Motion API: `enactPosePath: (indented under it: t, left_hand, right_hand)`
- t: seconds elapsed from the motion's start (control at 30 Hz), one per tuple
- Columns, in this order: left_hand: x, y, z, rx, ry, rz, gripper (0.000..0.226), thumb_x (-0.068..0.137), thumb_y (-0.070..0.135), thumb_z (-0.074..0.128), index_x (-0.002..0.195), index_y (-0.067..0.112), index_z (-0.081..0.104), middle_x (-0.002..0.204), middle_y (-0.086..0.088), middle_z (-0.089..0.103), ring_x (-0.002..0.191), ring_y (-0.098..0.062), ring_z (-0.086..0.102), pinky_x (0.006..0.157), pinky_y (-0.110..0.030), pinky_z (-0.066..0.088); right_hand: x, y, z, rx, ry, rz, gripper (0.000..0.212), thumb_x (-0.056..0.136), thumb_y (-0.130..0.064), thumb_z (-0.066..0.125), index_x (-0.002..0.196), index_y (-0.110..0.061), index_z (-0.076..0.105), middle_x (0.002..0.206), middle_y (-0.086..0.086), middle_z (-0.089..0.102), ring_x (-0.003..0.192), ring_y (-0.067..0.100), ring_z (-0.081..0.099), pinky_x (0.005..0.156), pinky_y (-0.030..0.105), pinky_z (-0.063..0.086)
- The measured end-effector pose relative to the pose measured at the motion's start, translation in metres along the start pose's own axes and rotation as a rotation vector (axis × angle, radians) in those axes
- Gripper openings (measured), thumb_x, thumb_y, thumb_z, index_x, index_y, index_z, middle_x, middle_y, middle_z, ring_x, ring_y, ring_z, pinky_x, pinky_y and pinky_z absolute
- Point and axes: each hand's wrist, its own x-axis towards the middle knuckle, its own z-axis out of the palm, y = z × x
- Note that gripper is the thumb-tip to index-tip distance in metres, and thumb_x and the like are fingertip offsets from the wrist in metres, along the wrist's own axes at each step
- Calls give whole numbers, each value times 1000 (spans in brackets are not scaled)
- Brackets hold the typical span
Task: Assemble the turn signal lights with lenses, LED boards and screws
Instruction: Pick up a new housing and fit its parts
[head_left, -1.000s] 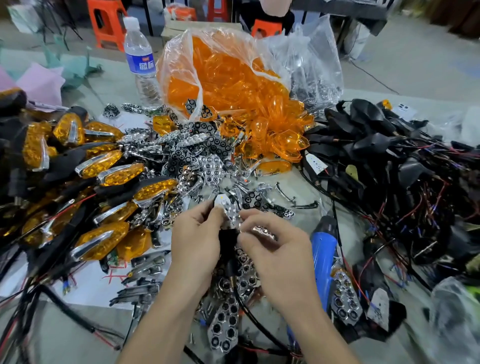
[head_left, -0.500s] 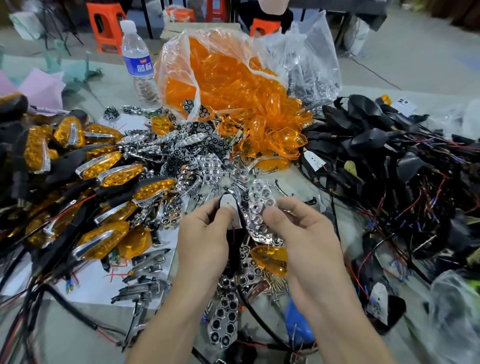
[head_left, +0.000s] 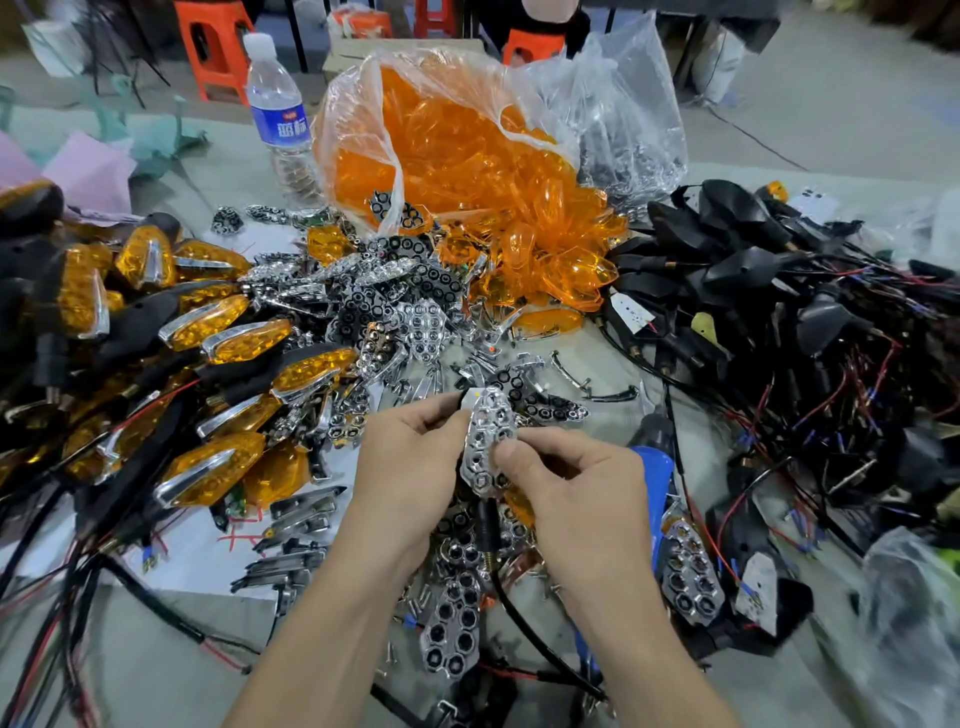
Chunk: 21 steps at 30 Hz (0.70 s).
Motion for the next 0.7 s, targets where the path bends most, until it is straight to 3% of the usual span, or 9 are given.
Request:
enactPosePath:
  t: [0.07,0.17,0.23,0.4,0.53,0.7]
  left_hand:
    - [1,0,-2,5,-17,1,17,98,12,68,96,18,84,89,-1,81,76,-10,75,63,-19,55]
    - [0,1,-5,-4,-65,-6,18,99,12,69,96,20,85,89,-5,81,70,-11,73,56,-18,52]
    - [0,1,-7,-7,-78,-9,19,99,14,68,96,21,85,89,-5,81,67,-9,71,55,-18,51]
    - [2,-1,-8,50,-68,3,24,102,11,63,97,21,84,87,-4,80,71,-12,68,65,-28,52]
    - [0,-5,-9,41,-77,-24,21,102,7,62,108,14,81,98,-8,80,80,-15,67,69,-26,50]
    - [-3,-7,-10,-35,-117,-76,22,101,7,63,102,17,83,98,-13,79,78,-19,68,66,-31,53]
  right_hand:
    - [0,-3,-1,-69,-8,-51,33,80,-33,87,75,-62,73,71,-23,74,71,5,69,61,14,52]
    - [2,-6,-1,-146,6,-106,39,79,-34,87,68,-67,68,68,-26,72,71,6,68,61,16,53]
    - [1,-6,0,-140,5,-121,35,79,-34,87,71,-64,70,68,-24,72,69,6,68,61,18,53]
    - [6,-1,-4,-12,-19,-33,9,79,-28,89,81,-33,82,72,-12,77,62,3,66,62,23,51]
    - [8,-2,-8,-159,-43,-64,14,74,-30,92,76,-35,79,72,-23,74,69,-3,68,61,10,47]
    - [11,-4,-9,-256,-47,-110,20,71,-31,93,78,-40,76,72,-28,71,77,-8,66,66,2,43]
